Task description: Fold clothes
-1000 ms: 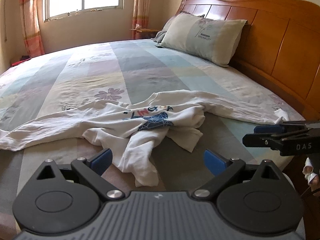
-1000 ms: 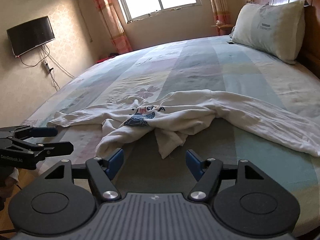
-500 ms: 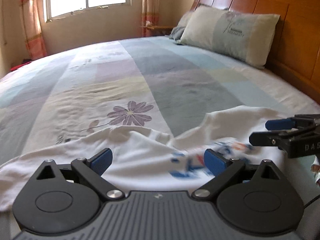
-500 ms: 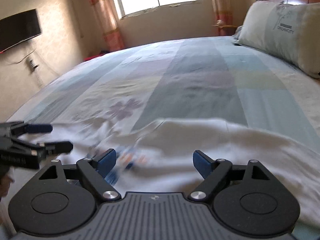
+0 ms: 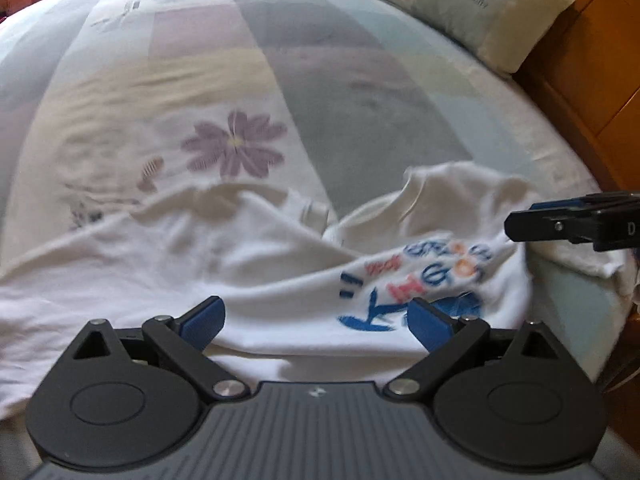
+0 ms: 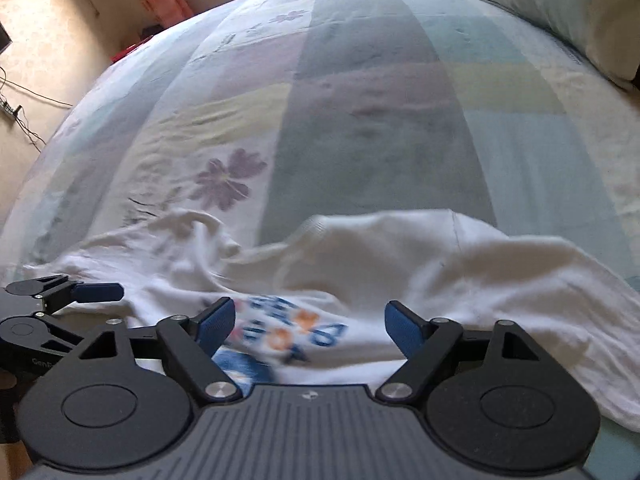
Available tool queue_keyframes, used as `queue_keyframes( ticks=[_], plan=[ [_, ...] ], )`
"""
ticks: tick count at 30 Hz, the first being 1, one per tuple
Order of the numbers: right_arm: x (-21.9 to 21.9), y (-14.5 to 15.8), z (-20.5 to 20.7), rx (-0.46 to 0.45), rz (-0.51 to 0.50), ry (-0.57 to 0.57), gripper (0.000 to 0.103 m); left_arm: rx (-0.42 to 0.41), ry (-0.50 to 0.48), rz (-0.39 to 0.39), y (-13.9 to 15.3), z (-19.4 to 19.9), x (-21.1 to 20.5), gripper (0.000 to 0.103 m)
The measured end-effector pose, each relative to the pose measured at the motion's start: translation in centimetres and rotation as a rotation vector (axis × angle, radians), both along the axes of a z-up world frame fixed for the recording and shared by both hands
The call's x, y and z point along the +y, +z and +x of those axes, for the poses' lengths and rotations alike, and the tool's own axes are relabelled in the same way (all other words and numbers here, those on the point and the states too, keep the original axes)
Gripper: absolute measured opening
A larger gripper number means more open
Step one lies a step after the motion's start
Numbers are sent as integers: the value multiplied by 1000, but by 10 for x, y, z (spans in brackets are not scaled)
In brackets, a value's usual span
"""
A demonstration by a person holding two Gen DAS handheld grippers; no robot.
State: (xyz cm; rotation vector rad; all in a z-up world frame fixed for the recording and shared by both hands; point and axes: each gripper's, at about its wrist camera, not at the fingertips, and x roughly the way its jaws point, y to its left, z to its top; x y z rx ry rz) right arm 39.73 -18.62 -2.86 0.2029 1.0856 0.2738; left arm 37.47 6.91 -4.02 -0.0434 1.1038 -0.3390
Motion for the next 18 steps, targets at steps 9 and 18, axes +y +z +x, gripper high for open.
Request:
queue_keyframes(
  ticks=[9,18],
  plan=[
    [22,88,1,32,-9,-13,73,36,-59,25,85,22,14,97],
    [11,50,63,148,238,136,69,84,95,139,95,37,2,97]
  ],
)
